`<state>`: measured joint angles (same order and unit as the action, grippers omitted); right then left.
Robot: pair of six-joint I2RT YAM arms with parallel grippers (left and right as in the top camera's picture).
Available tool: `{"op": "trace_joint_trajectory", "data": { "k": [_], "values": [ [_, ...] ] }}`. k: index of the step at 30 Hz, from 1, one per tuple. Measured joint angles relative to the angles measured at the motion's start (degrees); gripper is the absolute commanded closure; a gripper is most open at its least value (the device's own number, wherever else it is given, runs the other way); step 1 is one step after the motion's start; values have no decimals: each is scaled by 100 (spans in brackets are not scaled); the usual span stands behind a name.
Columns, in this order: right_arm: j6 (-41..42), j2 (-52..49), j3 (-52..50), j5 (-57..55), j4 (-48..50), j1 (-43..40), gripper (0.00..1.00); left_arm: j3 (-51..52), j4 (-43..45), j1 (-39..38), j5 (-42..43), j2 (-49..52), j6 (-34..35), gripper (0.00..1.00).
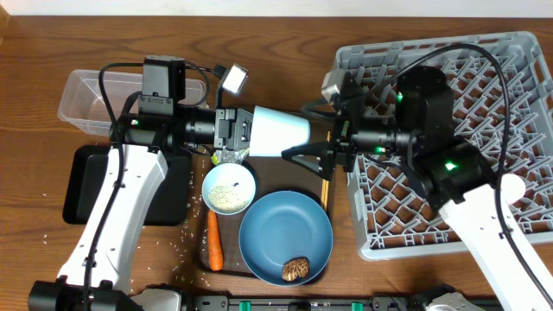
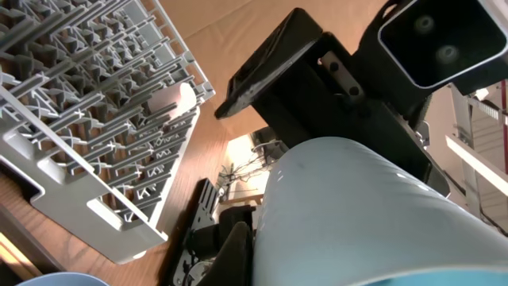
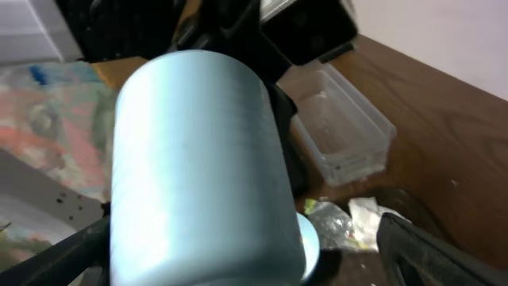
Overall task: Sort waste into correct bins and load items into the dishwasher rack
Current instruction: 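Hand the light-blue cup from the left gripper to the right gripper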
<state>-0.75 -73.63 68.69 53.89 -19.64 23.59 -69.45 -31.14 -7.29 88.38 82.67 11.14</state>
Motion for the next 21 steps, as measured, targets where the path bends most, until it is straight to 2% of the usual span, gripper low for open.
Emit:
{"op": "trace_joint_trajectory", "data": {
  "k": [2, 5, 10, 11, 12, 13, 14, 16, 21],
  "values": [
    [-20, -50, 0, 225, 127, 0, 20, 0, 2, 0, 7, 0, 9, 94],
    [-42, -68, 0, 538, 190, 0, 39, 0, 2, 0, 13, 0, 44, 94],
    [-15, -70, 0, 662, 151, -7, 47, 0, -11, -4, 63, 0, 59, 94],
    [-11, -70, 0, 667, 133, -11, 45, 0, -7, -4, 63, 0, 57, 94],
    [-9, -70, 0, 669, 114, -13, 31, 0, 0, -4, 66, 0, 59, 94],
    [0, -70, 0, 664, 98, -13, 22, 0, 2, -7, 66, 0, 61, 94],
    [-11, -70, 2, 710, 57, -11, 22, 0, 7, -9, 63, 0, 68, 94],
    [-31, -70, 2, 813, -7, 2, 28, 0, 39, -11, 68, 0, 68, 94],
    [-15, -72, 2, 837, -17, 0, 31, 0, 46, -22, 127, 0, 68, 94]
  ]
}}
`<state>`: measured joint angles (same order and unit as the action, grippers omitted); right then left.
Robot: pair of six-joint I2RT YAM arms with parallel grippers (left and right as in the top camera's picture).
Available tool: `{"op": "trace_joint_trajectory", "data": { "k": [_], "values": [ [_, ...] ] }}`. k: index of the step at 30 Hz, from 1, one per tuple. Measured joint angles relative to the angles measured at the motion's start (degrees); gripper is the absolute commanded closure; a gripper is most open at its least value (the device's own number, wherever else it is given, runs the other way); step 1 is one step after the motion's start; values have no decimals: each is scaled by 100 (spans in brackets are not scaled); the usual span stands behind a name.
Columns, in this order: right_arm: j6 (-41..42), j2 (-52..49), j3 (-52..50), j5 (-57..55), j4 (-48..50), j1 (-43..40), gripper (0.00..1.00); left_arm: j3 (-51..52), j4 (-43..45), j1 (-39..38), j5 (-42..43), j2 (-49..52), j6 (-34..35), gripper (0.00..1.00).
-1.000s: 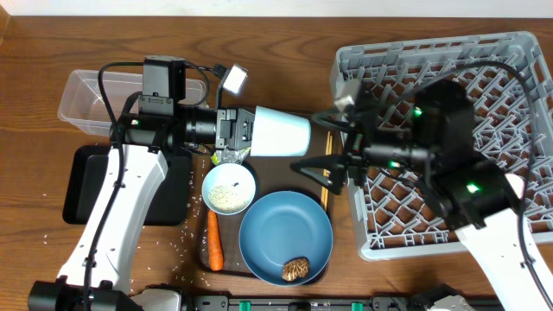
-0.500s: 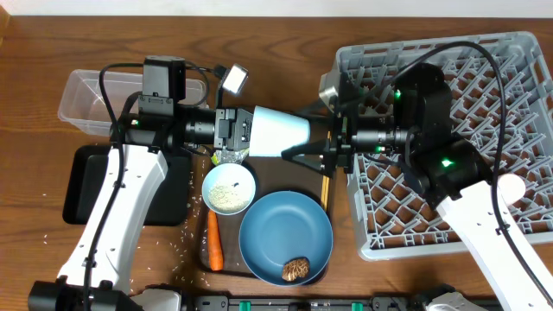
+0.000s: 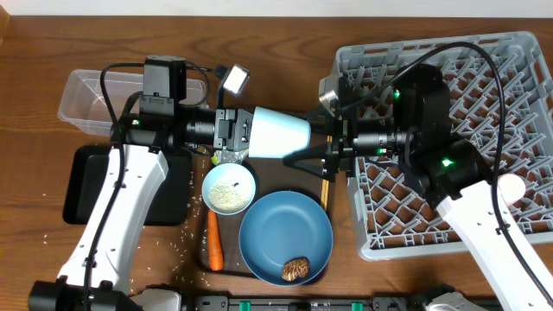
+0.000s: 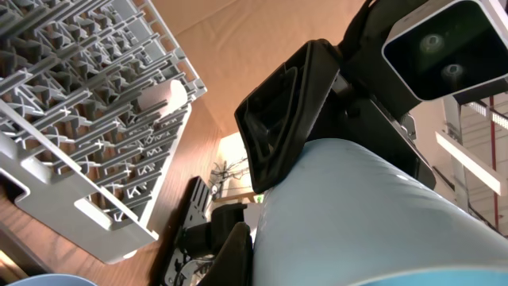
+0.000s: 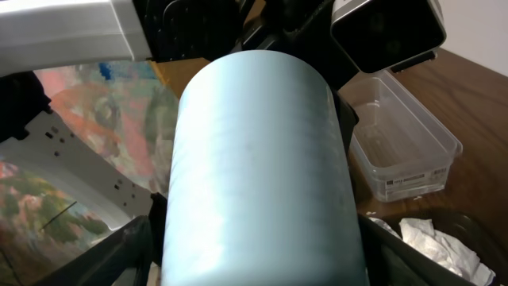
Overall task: Sort waste into correct bins and load items into the dishwasher rack
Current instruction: 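Hand the light-blue cup from the left gripper to the right gripper, then place the light-blue cup with the right gripper beside the pink cup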
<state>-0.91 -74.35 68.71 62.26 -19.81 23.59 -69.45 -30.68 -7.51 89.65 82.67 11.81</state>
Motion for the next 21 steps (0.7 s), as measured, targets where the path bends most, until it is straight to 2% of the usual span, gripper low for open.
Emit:
{"op": "trace_joint_trajectory", "data": {
  "k": [4, 6, 7, 8, 9, 12, 14, 15, 16, 21],
  "values": [
    [-13, -4, 0, -24, 42, 0, 41, 0, -2, 0, 31, 0, 0, 94],
    [17, -7, 0, -35, 76, 0, 41, 0, 2, 0, 50, 0, -2, 91],
    [17, -7, 0, -35, 81, 0, 44, 0, 2, 0, 59, 0, -4, 83],
    [15, -7, 0, -35, 83, 2, 46, 0, 2, 0, 57, 0, -17, 63],
    [17, -7, 0, -20, 83, 11, 46, 0, 9, 0, 44, 0, -7, 53],
    [20, -4, 0, 13, 57, 92, 47, 0, 122, 0, 11, 0, -4, 36],
    [20, 11, 0, -66, -72, 101, 46, 0, 297, 2, -7, 0, 15, 28],
    [17, 39, 0, -146, -197, 90, 46, 0, 407, 11, -48, 0, -4, 21],
    [24, 90, 0, -280, -332, 57, 46, 0, 483, 31, -114, 0, 9, 20],
    [17, 529, -4, -879, -1027, -455, 46, 0, 553, 229, -522, 0, 17, 18]
  ]
}}
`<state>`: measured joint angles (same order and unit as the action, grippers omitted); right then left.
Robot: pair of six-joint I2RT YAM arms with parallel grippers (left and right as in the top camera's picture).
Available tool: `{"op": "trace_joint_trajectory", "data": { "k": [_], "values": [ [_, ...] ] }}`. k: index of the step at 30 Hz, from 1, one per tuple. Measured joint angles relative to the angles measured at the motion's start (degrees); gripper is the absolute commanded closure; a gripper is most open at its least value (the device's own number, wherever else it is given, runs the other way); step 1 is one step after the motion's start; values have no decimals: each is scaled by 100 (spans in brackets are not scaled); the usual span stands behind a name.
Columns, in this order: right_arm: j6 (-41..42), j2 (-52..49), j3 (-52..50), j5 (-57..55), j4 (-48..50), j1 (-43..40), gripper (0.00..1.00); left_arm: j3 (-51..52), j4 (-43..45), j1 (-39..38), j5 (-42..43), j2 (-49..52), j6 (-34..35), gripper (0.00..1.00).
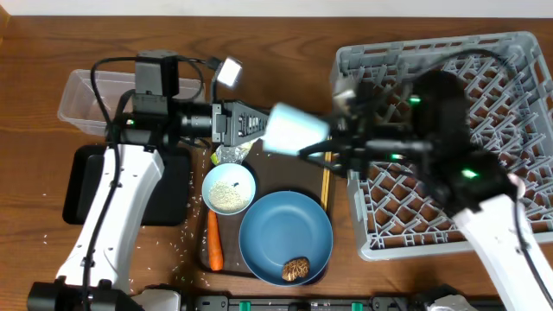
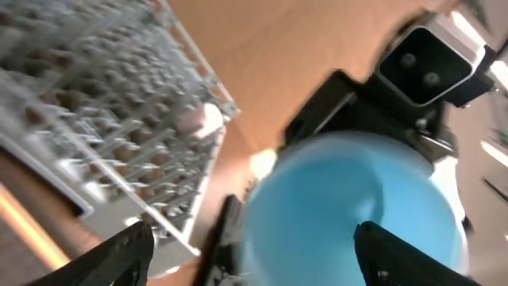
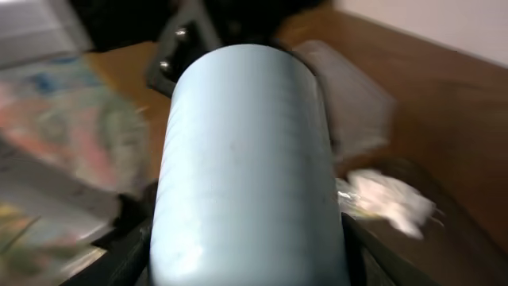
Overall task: Sort waste into correct bins and load items into the dishwasher rack
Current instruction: 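Place the light-blue cup with the right gripper beside the pink cup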
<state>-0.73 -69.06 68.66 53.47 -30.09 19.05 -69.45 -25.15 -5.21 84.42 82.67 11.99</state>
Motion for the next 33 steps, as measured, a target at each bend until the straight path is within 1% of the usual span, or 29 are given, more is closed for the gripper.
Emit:
{"op": "trace_joint_trajectory", "data": {
  "k": [3, 7, 11, 14, 16, 23, 28, 33],
  "values": [
    [44, 501, 4, -496, -577, -651, 43, 0, 4, 122, -284, 0, 2, 18],
    [313, 970, 13, -1425, -1464, -1606, 43, 0, 2, 175, -549, 0, 2, 18],
    [791, 1093, 13, -2706, -2221, -2780, 44, 0, 4, 175, -667, 0, 4, 18],
    [1130, 1049, 13, -3388, -2557, -3674, 43, 0, 2, 175, -686, 0, 2, 18],
    [1335, 1001, 13, -3744, -2675, -4256, 43, 0, 4, 175, -688, 0, 2, 18],
    [2033, 516, 13, -4308, -2833, -5989, 43, 0, 4, 175, -691, 0, 2, 18],
    [2518, -142, 13, -4439, -2745, -6660, 43, 0, 4, 175, -708, 0, 2, 18],
    [2909, -754, 13, -4435, -2601, -6935, 42, 0, -2, 175, -710, 0, 2, 18]
  ]
}}
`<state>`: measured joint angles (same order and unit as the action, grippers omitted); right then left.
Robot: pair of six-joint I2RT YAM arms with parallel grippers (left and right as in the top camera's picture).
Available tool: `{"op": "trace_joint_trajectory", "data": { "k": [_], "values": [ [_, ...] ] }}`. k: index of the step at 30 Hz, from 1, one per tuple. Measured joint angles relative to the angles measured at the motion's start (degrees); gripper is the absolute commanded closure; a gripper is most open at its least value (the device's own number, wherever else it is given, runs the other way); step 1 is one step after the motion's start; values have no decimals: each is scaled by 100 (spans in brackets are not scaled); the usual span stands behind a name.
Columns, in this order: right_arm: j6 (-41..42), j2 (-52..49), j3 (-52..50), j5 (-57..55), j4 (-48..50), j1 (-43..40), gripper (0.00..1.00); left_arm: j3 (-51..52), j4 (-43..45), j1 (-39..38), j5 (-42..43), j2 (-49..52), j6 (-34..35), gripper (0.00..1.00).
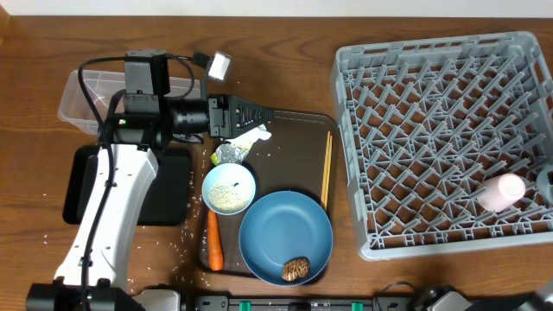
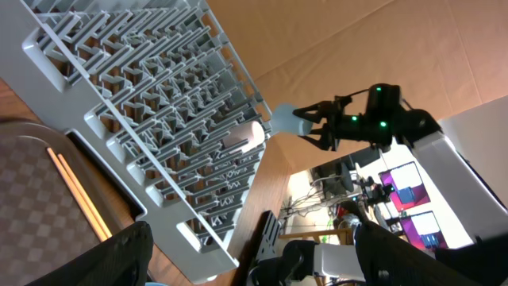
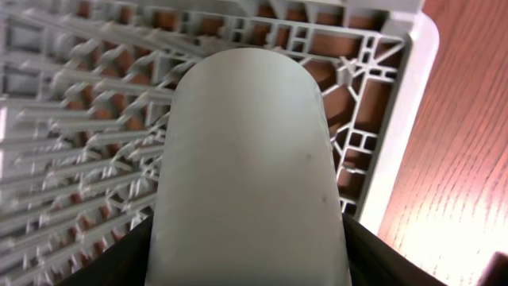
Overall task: Sort waste into correct bins and load items into the dishwasher rack
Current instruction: 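Place the light-blue cup with the right gripper beside the pink cup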
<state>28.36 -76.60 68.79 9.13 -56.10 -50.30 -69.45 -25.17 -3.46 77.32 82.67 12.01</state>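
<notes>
A pale blue cup fills the right wrist view, with my right gripper shut on it over a corner of the grey dishwasher rack. The left wrist view shows that cup far off beyond the rack. Overhead, the right arm is almost out of frame. My left gripper stands open and holds nothing above the back of the dark tray. A pink cup lies in the rack.
On the tray are a bowl of rice, a blue plate with a brown scrap, a carrot, chopsticks and crumpled wrappers. A clear tub and a black bin stand at left.
My right gripper, then holding the cup over the tray just off the left fingers, now holds it over the rack's corner, out of the overhead view. The left gripper stays open, drawn back slightly.
First my left gripper held the cup level over the tray while the open right gripper faced its far end. Then the right fingers stood around the cup. After that the left was open and the right held the cup, which is now over the rack.
</notes>
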Motion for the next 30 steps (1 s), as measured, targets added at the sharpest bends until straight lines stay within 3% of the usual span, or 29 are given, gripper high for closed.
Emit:
{"op": "trace_joint_trajectory", "data": {
  "k": [7, 16, 24, 30],
  "values": [
    [227, -455, 0, 221, 153, -13, 41, 0, -9, 0, -2, 0, 2, 18],
    [428, -791, 0, 310, 389, -13, 22, 0, -9, 0, -2, 0, 0, 18],
    [278, -850, 28, 1305, 706, -13, 21, 0, -9, 0, -17, 0, 2, 18],
    [68, -765, 319, 1836, 304, 7, 28, 0, -9, 0, -17, 0, 0, 18]
  ]
}}
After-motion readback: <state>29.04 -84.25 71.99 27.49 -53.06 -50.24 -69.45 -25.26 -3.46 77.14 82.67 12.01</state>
